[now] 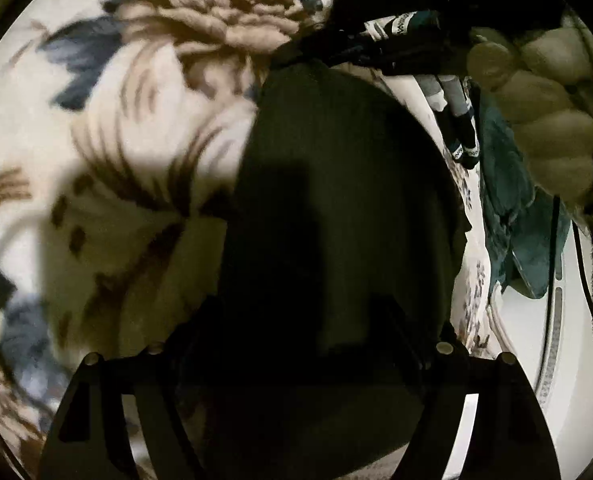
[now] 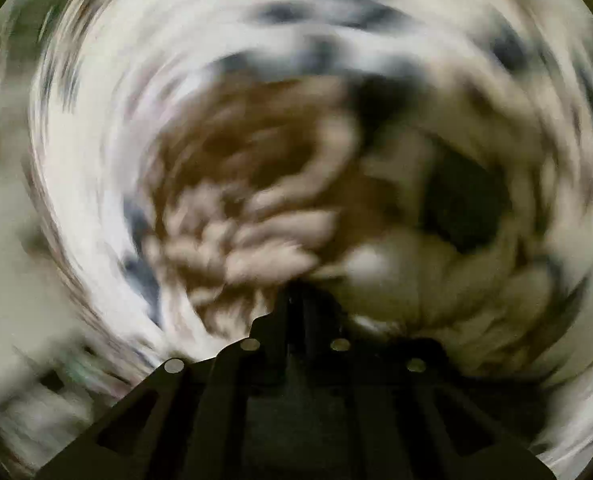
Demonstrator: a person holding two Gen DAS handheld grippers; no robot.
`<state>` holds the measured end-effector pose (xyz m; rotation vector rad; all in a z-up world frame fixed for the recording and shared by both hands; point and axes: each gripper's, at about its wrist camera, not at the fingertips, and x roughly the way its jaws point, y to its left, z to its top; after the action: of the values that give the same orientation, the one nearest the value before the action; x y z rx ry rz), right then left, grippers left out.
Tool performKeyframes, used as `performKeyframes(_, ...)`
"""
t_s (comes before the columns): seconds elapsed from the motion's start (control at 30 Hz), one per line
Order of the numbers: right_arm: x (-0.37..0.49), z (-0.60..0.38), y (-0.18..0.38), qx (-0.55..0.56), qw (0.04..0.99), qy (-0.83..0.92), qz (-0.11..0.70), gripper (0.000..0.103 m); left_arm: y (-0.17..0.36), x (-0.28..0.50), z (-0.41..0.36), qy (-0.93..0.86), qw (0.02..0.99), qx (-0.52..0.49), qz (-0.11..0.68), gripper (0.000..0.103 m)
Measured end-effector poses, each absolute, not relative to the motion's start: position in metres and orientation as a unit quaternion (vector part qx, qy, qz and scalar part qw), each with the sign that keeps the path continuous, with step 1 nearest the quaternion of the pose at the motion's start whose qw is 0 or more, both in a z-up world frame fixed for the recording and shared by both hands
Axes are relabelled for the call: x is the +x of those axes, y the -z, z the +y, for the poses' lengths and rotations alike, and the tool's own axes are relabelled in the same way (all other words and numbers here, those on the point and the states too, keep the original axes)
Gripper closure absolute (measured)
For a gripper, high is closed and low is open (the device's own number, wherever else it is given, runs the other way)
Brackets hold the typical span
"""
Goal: Fold small clothes
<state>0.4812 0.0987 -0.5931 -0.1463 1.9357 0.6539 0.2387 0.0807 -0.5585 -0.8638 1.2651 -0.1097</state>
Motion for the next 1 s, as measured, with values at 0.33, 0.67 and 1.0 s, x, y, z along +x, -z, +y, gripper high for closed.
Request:
performKeyframes(0.33, 0.503, -0.075, 0.542, 0.241, 0.545, -0.256, 0.761, 0.052, 0.54, 0.248, 0.092, 0.056, 0.722, -0.375, 0.579, 0.026)
performKeyframes(0.67, 0.442, -0.266, 0.499, 0.189, 0.64, -0.139, 0.732, 0.047, 0.579, 0.278, 0.107, 0.06, 0.703, -0.365, 0.607, 0.0)
performKeyframes(1.0, 0.423, -0.226, 0.558, 0.16, 0.663, -0.14, 0.718, 0.067, 0.573, 0.277, 0.118, -0.02, 0.679, -0.428, 0.597, 0.0)
